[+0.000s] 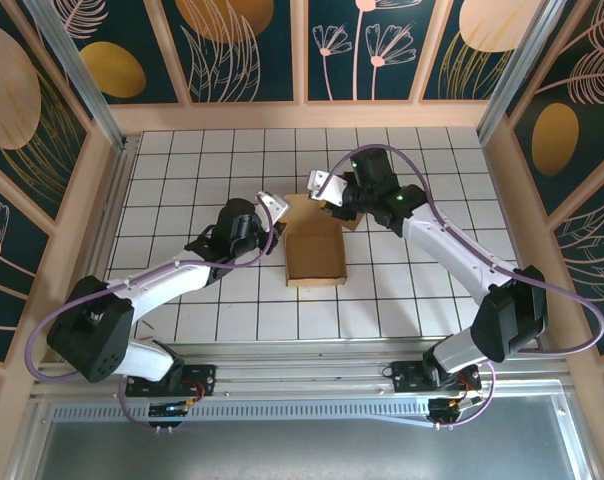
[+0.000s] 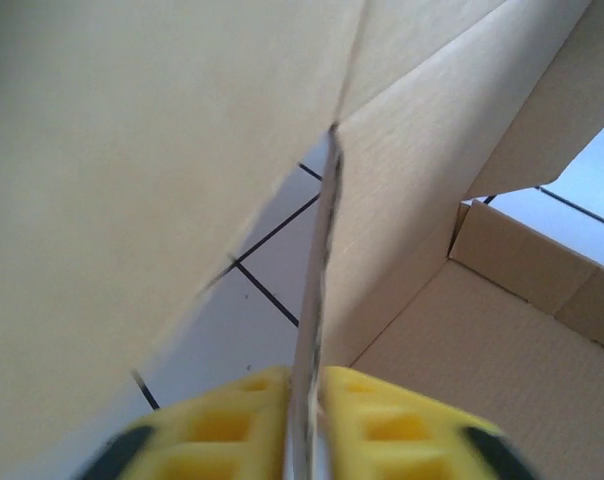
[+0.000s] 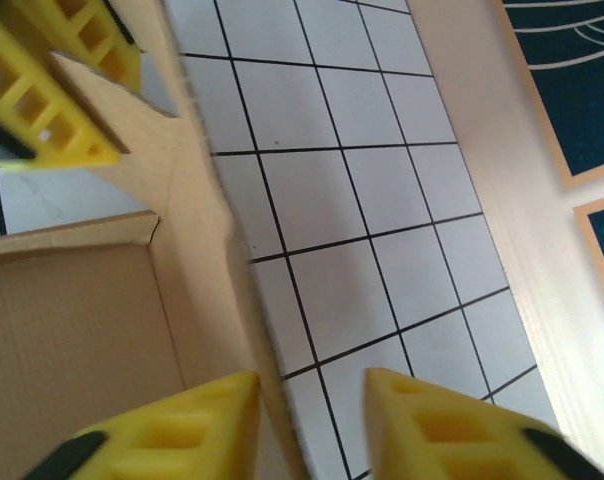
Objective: Fold the paper box
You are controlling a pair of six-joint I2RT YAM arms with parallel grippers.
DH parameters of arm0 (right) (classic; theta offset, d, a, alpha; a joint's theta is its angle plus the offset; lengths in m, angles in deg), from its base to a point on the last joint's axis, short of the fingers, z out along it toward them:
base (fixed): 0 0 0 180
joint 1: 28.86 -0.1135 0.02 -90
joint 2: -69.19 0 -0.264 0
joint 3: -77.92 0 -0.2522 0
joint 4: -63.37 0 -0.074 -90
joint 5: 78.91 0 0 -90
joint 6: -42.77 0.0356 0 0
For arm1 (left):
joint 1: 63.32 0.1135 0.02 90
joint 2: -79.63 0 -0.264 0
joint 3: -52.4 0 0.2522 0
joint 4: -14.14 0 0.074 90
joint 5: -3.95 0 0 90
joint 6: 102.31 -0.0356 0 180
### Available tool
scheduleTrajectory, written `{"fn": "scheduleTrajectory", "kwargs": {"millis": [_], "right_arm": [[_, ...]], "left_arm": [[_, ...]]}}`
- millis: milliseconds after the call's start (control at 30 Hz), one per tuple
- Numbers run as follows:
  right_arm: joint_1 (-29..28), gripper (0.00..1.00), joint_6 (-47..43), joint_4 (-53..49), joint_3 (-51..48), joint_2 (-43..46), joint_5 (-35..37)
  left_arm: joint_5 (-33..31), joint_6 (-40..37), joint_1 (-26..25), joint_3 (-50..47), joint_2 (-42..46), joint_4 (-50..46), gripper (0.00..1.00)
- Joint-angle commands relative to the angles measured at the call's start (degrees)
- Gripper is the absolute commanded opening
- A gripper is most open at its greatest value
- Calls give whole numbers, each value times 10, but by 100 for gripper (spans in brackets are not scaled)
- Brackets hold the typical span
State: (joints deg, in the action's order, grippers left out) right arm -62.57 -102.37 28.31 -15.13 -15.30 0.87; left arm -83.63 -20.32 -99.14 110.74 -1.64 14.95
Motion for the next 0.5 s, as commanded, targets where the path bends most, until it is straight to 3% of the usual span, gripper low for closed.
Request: {"fn": "scheduleTrajectory", "kwargs": {"millis": [0, 100, 167, 267, 367, 467], "right_arm": [[-12, 25, -23, 25, -23, 20, 35], [-19, 19, -24, 22, -28, 32, 41], [-28, 17, -30, 23, -38, 38, 47], [-40, 17, -40, 33, -64, 48, 68], [-45, 16, -42, 40, -85, 54, 69], [-44, 16, -39, 51, -99, 61, 66]], "left_arm": [[15, 16, -4, -5, 22, 62, 34], [33, 60, -3, -36, 65, 97, 53], [39, 98, -4, -61, 104, 114, 60], [-21, 227, -3, -95, 186, 118, 70], [-136, 402, 0, -76, 241, -2, 47], [-143, 501, 32, -43, 236, -146, 40]]}}
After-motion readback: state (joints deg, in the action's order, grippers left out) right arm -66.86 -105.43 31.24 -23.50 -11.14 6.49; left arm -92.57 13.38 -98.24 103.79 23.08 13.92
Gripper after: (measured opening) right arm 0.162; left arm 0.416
